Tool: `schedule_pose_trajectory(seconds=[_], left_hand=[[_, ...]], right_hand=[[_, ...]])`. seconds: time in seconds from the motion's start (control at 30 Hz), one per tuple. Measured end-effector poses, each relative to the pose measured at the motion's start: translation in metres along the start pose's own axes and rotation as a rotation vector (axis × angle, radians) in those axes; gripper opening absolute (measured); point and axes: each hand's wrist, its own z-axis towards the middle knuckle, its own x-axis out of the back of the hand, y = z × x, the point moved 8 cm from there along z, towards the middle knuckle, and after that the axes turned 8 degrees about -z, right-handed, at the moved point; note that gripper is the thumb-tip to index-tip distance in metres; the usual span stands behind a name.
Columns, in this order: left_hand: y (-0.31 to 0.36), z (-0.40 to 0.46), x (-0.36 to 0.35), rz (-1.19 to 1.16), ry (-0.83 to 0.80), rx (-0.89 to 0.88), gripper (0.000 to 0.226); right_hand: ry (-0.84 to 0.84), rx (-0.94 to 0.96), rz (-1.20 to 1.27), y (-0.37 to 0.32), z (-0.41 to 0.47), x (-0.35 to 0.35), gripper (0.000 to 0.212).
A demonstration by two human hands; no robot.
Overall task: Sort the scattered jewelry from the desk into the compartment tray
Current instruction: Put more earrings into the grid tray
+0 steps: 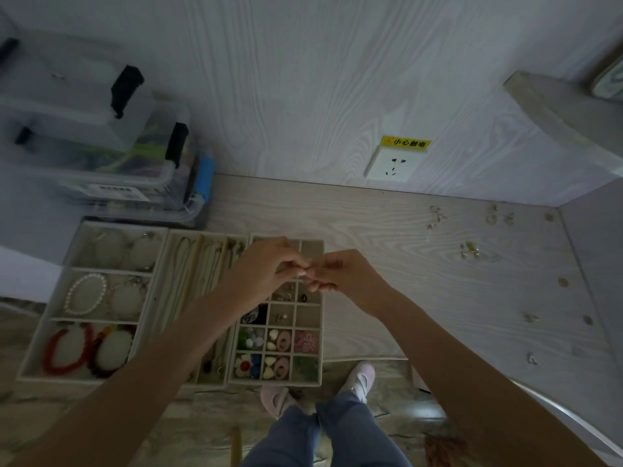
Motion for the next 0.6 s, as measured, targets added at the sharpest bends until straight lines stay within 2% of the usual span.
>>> schedule_pose_trajectory(seconds=[0.1,0.27,0.4,0.5,0.6], left_hand=[[-0.011,-0.007,0.006,-0.044,0.018,0.052,0.014],[-0.030,-0.014,0.012,-0.063,0.098,0.120,0.011],[-0.034,-0.012,0.017,-0.039,0.138,0.032,0.018],[-0.034,-0.010,0.019,0.002,0.140,-0.048,0.021],[-0.042,-0.006,0.021,0.049,0.184,-0.030,0.016]], right_hand=[[-0.057,-0.024,0.024,0.001,0.004,-0.011,0.023],[-0.013,-0.050,-0.039,0.000,0.017,-0.020,0.018],[-0.038,-0.078,-0.051,-0.001,0.026,-0.022,0.006],[-0.102,-0.119,-0.001,-0.001,0.030,-0.024,0.008],[-0.099,-0.136,0.021,-0.002,0.036,-0.024,0.009]])
